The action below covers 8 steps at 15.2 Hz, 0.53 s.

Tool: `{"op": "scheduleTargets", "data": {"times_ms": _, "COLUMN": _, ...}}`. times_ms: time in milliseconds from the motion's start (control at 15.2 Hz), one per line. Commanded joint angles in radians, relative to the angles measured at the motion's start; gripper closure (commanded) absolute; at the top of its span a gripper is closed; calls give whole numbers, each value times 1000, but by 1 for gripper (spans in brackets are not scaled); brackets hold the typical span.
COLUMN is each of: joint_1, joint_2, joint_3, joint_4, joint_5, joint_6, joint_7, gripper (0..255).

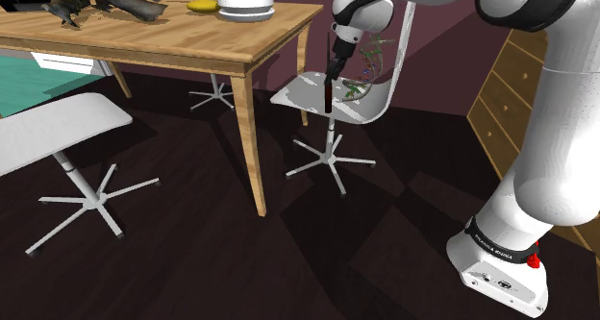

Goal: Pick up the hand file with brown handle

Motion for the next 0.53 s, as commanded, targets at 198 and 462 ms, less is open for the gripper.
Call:
{"op": "scheduleTargets", "data": {"times_ms": 198, "joint_1": 0, "joint_2": 3, "joint_3": 1, "joint_4": -7, "joint_5": 3, "joint_6": 10, "joint_7": -4, "gripper": 255}}
{"op": "scheduleTargets", "data": {"times_ms": 462, "joint_1": -1, "joint_2": 4, "joint_3": 1, "joint_4": -6, "joint_5": 3, "joint_6": 9, "joint_7": -5, "gripper": 255}}
